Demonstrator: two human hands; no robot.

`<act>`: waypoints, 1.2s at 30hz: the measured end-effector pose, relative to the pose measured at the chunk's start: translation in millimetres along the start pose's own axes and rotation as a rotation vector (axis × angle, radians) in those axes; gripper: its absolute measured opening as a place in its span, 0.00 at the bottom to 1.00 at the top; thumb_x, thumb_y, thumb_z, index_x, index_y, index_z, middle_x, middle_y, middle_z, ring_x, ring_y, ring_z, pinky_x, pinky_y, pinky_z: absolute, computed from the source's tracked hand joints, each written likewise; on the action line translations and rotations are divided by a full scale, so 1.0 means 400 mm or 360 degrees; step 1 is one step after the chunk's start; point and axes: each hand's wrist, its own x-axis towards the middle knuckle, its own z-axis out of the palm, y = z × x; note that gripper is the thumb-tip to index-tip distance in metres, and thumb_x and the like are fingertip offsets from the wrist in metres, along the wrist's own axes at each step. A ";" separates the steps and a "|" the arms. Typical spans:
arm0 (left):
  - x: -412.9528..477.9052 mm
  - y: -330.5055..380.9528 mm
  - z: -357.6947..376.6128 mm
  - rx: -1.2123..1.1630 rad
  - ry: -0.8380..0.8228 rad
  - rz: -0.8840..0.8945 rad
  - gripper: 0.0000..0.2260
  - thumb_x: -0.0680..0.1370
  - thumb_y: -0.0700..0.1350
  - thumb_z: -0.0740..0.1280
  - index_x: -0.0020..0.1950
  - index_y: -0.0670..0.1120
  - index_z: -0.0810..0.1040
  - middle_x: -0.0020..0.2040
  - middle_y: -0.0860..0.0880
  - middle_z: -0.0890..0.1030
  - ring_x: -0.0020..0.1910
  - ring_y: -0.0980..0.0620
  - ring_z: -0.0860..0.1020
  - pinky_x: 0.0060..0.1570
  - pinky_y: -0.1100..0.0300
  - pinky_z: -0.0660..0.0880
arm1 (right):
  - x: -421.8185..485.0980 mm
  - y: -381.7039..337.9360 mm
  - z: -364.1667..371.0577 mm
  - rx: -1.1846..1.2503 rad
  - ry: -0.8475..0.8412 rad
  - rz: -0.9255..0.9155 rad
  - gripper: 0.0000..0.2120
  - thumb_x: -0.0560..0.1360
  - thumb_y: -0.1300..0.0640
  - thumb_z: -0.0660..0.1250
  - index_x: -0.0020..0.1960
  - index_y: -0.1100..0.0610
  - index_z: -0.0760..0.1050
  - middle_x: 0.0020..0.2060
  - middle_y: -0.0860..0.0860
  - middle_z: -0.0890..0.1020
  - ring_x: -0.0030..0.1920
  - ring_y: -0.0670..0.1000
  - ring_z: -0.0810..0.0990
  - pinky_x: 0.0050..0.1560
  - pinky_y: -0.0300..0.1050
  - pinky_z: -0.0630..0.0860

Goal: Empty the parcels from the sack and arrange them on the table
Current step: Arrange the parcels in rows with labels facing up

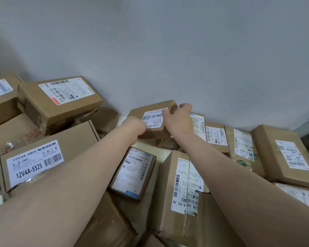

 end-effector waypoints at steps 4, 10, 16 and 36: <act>0.020 0.008 -0.025 0.0925 0.0303 0.0089 0.18 0.80 0.44 0.62 0.68 0.38 0.70 0.67 0.39 0.71 0.67 0.41 0.69 0.60 0.54 0.69 | 0.014 -0.006 0.028 -0.0127 -0.0011 -0.0091 0.19 0.79 0.50 0.60 0.62 0.61 0.61 0.54 0.56 0.78 0.48 0.57 0.76 0.44 0.46 0.67; 0.087 0.010 -0.064 0.1125 0.0203 0.0171 0.17 0.81 0.45 0.59 0.68 0.40 0.71 0.66 0.39 0.73 0.65 0.40 0.71 0.64 0.51 0.70 | 0.049 -0.004 0.085 -0.0427 0.0010 -0.0272 0.19 0.80 0.51 0.57 0.63 0.64 0.68 0.60 0.60 0.74 0.62 0.61 0.72 0.61 0.52 0.67; 0.110 -0.003 -0.041 0.0994 0.0094 0.0314 0.21 0.81 0.45 0.62 0.74 0.44 0.67 0.71 0.42 0.70 0.68 0.42 0.70 0.66 0.53 0.69 | 0.034 0.032 0.117 -0.0462 -0.0161 -0.0359 0.13 0.77 0.63 0.58 0.59 0.57 0.76 0.53 0.57 0.80 0.57 0.59 0.75 0.54 0.45 0.70; -0.132 -0.133 0.070 0.2944 -0.0462 0.0700 0.68 0.62 0.61 0.79 0.74 0.46 0.24 0.78 0.39 0.48 0.78 0.39 0.43 0.71 0.33 0.40 | -0.127 0.120 -0.067 -0.1483 -0.0427 -0.0010 0.29 0.76 0.39 0.62 0.70 0.53 0.63 0.66 0.55 0.67 0.68 0.61 0.61 0.58 0.60 0.67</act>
